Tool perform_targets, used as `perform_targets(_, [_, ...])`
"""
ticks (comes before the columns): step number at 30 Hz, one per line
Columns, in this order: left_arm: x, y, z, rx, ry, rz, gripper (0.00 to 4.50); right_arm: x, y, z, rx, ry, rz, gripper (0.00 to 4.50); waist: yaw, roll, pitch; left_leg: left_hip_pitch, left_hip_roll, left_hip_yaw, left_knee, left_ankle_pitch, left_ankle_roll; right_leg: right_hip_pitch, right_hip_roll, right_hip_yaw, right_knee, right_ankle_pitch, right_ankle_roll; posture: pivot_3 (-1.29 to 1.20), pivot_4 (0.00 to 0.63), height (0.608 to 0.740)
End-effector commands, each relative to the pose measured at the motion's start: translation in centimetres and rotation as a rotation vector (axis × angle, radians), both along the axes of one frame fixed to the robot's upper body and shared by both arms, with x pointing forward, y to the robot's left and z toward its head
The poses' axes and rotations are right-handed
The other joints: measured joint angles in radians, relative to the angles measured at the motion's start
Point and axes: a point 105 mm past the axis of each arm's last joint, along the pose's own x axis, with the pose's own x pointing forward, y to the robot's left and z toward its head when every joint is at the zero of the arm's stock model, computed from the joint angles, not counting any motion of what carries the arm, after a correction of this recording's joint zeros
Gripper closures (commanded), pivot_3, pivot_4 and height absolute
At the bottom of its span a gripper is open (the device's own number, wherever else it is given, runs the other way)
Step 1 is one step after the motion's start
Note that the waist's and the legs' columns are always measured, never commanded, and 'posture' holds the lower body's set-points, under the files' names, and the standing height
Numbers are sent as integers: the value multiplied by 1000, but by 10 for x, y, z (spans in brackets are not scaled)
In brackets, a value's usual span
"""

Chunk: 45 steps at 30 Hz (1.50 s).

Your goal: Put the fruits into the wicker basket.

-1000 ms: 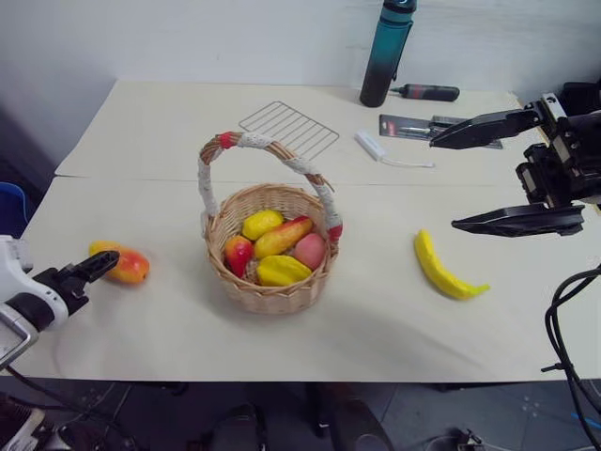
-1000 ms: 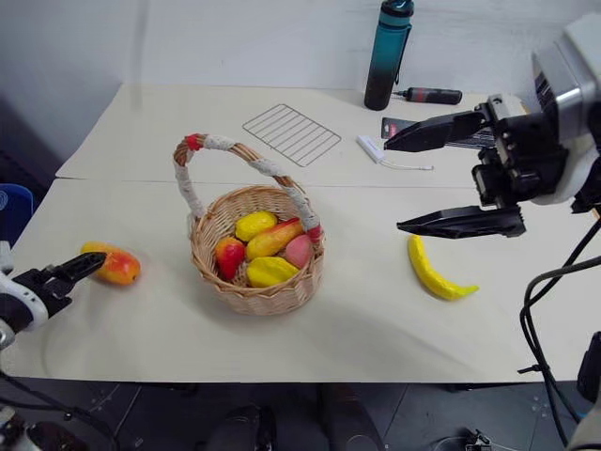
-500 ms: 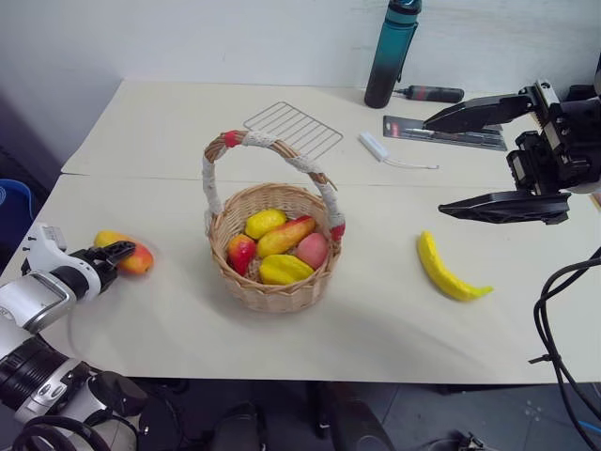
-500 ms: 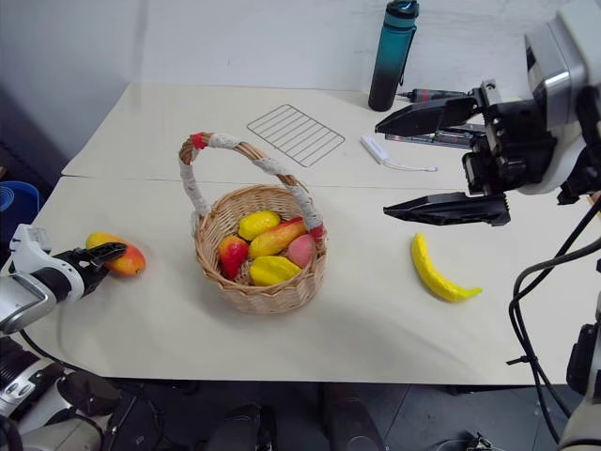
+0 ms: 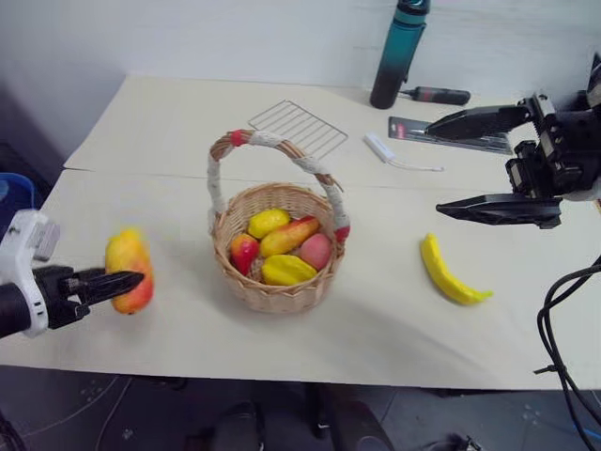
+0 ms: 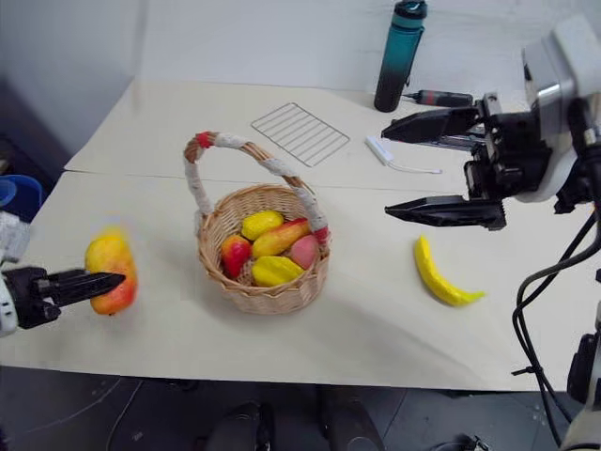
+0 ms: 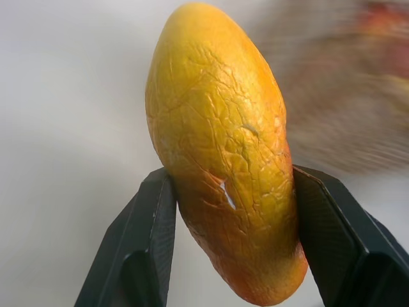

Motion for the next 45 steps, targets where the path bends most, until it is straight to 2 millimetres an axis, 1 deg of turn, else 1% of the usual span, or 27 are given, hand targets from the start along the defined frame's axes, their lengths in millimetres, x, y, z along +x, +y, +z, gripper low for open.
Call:
perform_targets(1, [-12, -46, 24, 33, -69, -349, 2161, -7, -5, 5, 12, -44, -35, 0, 2, 0, 1, 0, 0, 0, 0, 1, 1, 0, 0, 0, 0, 0, 0, 0, 150, 740])
perform_targets(2, [-11, -56, 27, 59, -81, -417, 2161, -6, -6, 4, 14, -41, -44, 0, 1, -1, 1, 0, -1, -1, 0, 1, 1, 0, 0, 0, 0, 0, 0, 0, 150, 740])
perform_targets(4, [4, -68, 27, 95, -108, -468, 2161, -6, -7, 2, 21, -42, -57, 0, -1, 1, 1, -1, -1, -1, 0, 2, 2, 0, 0, 0, 0, 1, 2, 0, 150, 740])
perform_targets(8, [37, -96, 28, 69, -139, -532, 2161, -5, -8, -2, 28, -53, -94, 0, -1, 1, 1, 0, -2, 0, 0, 3, 4, 2, 1, 1, 0, 10, 18, 0, 150, 740])
perform_targets(11, [65, -104, 24, 100, -148, -498, 2161, -7, -11, -5, 30, -48, -118, 0, -8, 0, 2, -1, -1, 0, 1, 4, 3, 2, 4, 2, -1, 10, 19, 0, 150, 740])
perform_targets(12, [71, -106, 24, 107, -149, -492, 2161, -7, -12, -5, 32, -46, -127, 0, -8, 0, 2, -1, -1, 0, 1, 4, 3, 1, 5, 3, 0, 10, 19, 0, 150, 740])
perform_targets(14, [81, -109, 24, 103, -166, -489, 1466, -8, -15, -8, 38, -42, -156, 0, -9, 0, 2, -1, 0, 0, 0, 4, 3, 0, 6, 4, 1, 10, 19, 0, 150, 740])
perform_targets(16, [87, -111, 25, 95, -182, -488, 936, -7, -18, -11, 43, -33, -183, 0, -7, 0, 2, -1, -1, 0, 1, 4, 3, -1, 6, 4, 5, 10, 19, 0, 150, 740])
perform_targets(19, [82, -107, 29, 87, -216, -524, 8, -5, -25, -28, 21, -10, -263, 0, -4, 0, 2, -5, 1, -1, 1, 4, 2, -4, 6, 3, 5, 10, 18, 0, 150, 740])
perform_targets(22, [60, -103, 44, 30, -286, -625, 8, 6, -39, -52, 0, 8, -435, 0, -4, 0, 2, -10, 0, -1, 1, 6, -1, -9, 6, 4, 6, 9, 19, 0, 150, 740])
perform_targets(25, [37, -97, 58, -13, -331, -729, 8, 13, -56, -68, 28, 14, -599, 0, -3, 0, 2, -12, 0, 0, 2, 7, -3, -12, 5, 4, 7, 9, 19, 0, 150, 740])
perform_targets(26, [30, -95, 63, -26, -347, -760, 8, 12, -62, -73, 40, 27, -644, 0, -1, 0, 2, -13, 0, 0, 2, 7, -3, -13, 5, 5, 8, 9, 19, 0, 150, 740])
perform_targets(27, [25, -93, 67, -37, -355, -784, 8, 10, -67, -76, 47, 40, -673, 0, 0, 0, 2, -13, -1, 0, 3, 7, -3, -13, 5, 4, 8, 8, 19, 0, 150, 740])
perform_targets(29, [9, -93, 81, -58, -381, -877, 8, 0, -78, -87, 31, 89, -729, 0, 1, 0, 2, -13, -1, 0, 3, 7, -3, -13, 5, 4, 9, 8, 19, 0, 150, 740])
perform_targets(31, [-7, -95, 94, -78, -401, -974, 8, -11, -93, -105, -26, 131, -806, 0, 11, -1, 2, -12, -2, -1, 3, 7, -2, -13, 5, 5, 10, 7, 20, 0, 150, 740])
perform_targets(32, [-10, -96, 97, -77, -412, -1005, 8, -15, -100, -113, -51, 147, -843, 0, 16, -1, 2, -12, -2, -1, 3, 7, -2, -12, 6, 4, 10, 4, 20, 0, 150, 740])
perform_targets(35, [-16, -102, 100, -45, -445, -1086, 8, -25, -117, -131, -74, 201, -929, 0, 19, -1, 2, -6, -3, -1, 3, 6, 1, -6, 6, 6, 10, 2, 21, 0, 150, 740])
perform_targets(38, [-18, -109, 102, -35, -460, -1146, 8, -26, -126, -145, -98, 249, -967, 0, 12, -2, 2, 3, -3, 0, 3, 6, 2, 4, 6, 7, 6, 1, 22, 0, 150, 740])
perform_targets(40, [-17, -113, 99, -27, -451, -1170, 8, -22, -124, -162, -119, 269, -970, 0, 4, -4, 2, 4, -3, 0, 3, 7, 4, 5, 6, 8, 4, 2, 21, 0, 150, 740])
perform_targets(43, [-14, -117, 91, 19, -437, -1198, 8, -11, -113, -173, -81, 295, -956, 0, -8, -4, 2, 6, -3, 0, 1, 7, 4, 8, 7, 9, 4, 2, 21, 0, 150, 740])
perform_targets(45, [-13, -119, 93, 33, -445, -1211, 8, -3, -109, -187, -126, 307, -957, 0, -10, -4, 2, 6, -3, 1, 0, 7, 3, 7, 7, 10, 5, 2, 21, 0, 150, 740])
